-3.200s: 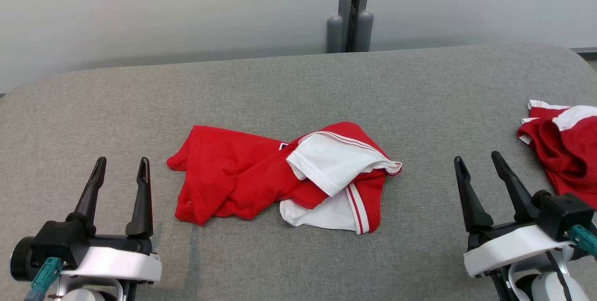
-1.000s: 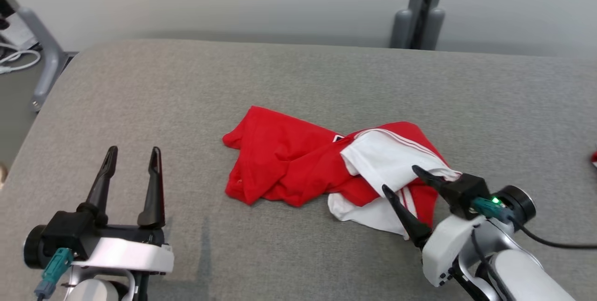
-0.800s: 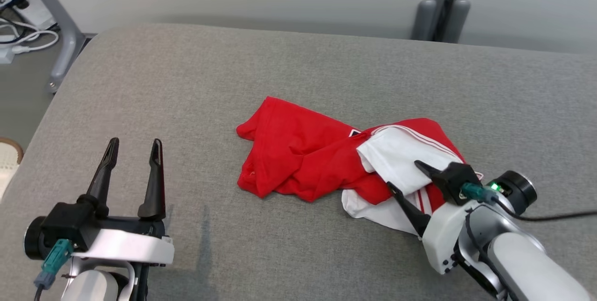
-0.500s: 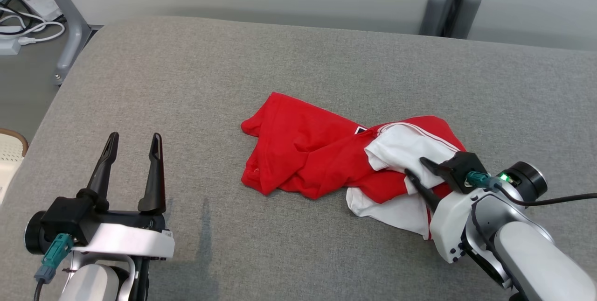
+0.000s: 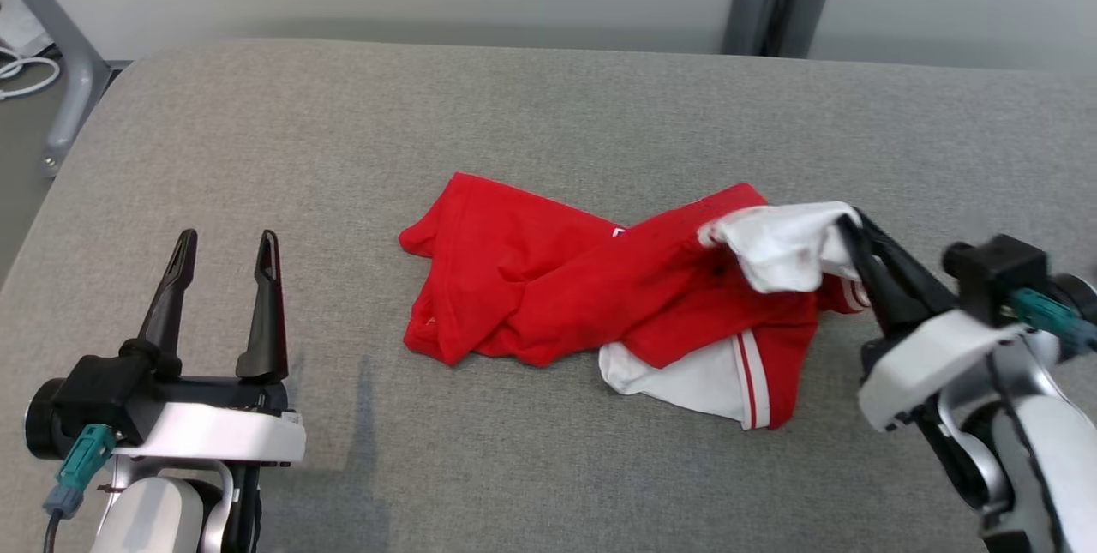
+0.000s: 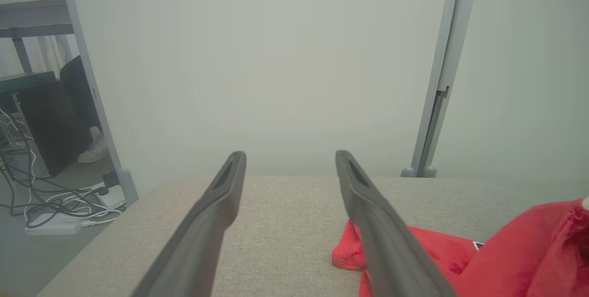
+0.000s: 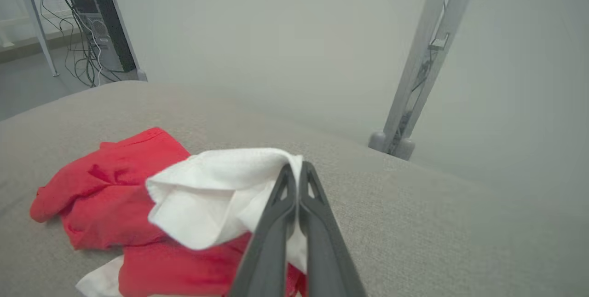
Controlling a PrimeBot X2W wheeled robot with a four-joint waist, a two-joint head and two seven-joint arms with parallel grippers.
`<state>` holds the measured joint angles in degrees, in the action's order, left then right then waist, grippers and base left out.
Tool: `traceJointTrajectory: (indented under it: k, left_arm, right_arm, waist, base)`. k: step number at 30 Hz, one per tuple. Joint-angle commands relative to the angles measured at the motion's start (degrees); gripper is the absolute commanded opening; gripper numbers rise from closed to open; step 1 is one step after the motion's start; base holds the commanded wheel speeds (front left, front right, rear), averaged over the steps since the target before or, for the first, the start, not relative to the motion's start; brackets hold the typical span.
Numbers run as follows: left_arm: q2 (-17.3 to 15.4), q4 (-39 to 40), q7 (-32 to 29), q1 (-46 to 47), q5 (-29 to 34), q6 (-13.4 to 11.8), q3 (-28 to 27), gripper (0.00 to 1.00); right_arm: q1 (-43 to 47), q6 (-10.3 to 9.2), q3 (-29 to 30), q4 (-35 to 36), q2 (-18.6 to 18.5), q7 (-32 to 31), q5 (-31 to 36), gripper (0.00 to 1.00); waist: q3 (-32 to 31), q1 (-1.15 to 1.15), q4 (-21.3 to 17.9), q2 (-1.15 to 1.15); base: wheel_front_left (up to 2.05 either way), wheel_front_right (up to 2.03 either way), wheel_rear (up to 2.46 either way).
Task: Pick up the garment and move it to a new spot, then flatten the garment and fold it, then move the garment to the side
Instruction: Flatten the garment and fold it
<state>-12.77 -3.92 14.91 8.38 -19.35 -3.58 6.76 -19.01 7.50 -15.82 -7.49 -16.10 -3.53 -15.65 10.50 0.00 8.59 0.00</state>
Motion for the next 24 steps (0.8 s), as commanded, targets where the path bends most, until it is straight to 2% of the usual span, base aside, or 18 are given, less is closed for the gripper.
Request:
traceJointTrajectory:
  k: [1, 5, 9, 14, 19, 20, 21, 24]
  left_arm:
    - [-0.06, 0.14, 0.26, 0.47, 0.4, 0.19, -0.22, 1.0]
    - [0.21, 0.3, 0.26, 0.34, 1.19, 0.54, -0.81, 1.0]
    - [0.33, 0.15, 0.26, 0.41, 1.75, 0.91, -1.03, 1.0]
    - [0.37, -0.45, 0.25, 0.5, 2.3, 1.18, -1.08, 1.0]
    - [0.35, -0.94, 0.25, 0.6, 2.45, 1.34, -1.06, 1.0]
    - [0.34, -0.99, 0.25, 0.57, 2.52, 1.38, -1.08, 1.0]
    - [0.31, -1.05, 0.25, 0.52, 2.59, 1.42, -1.05, 1.0]
    - [0.24, -0.99, 0.26, 0.23, 2.71, 1.36, -1.12, 1.0]
  right_arm:
    - [1.58, -0.01, 1.31, 0.71, 0.26, 0.46, 0.23, 0.0]
    - [6.15, -0.01, 8.56, 2.76, 2.37, 0.87, 0.54, 0.0]
    - [9.4, -0.01, 12.41, 1.39, 3.63, 0.35, -0.84, 0.0]
    - [9.13, -0.01, 11.72, -4.5, 3.53, 1.91, -3.34, 0.0]
    - [6.04, -0.01, 8.6, -12.55, 3.56, 5.15, -6.67, 0.0]
    - [5.54, -0.01, 8.14, -14.05, 3.36, 5.73, -7.08, 0.42]
    - [5.13, -0.01, 7.59, -15.13, 3.28, 6.49, -7.68, 1.0]
    - [4.84, -0.01, 6.98, -17.42, 2.78, 8.56, -8.9, 1.0]
  waist:
    - [-0.2, 0.0, -0.58, 0.0]
    - [-0.41, 0.0, -1.82, 0.0]
    - [-0.43, 0.0, -3.07, 0.0]
    - [-0.43, 0.0, -4.49, 0.0]
    - [-0.75, 0.0, -5.37, 0.0]
    - [-0.83, 0.0, -5.49, 0.0]
    - [-0.93, 0.0, -5.57, 0.0]
    - [-1.17, 0.0, -5.81, 0.0]
  base:
    - [0.0, 0.0, 0.0]
    - [0.0, 0.0, 0.0]
    - [0.0, 0.0, 0.0]
    - [0.0, 0.0, 0.0]
    - [0.0, 0.0, 0.0]
    - [0.0, 0.0, 0.0]
    - [0.0, 0.0, 0.0]
    - [0.0, 0.0, 0.0]
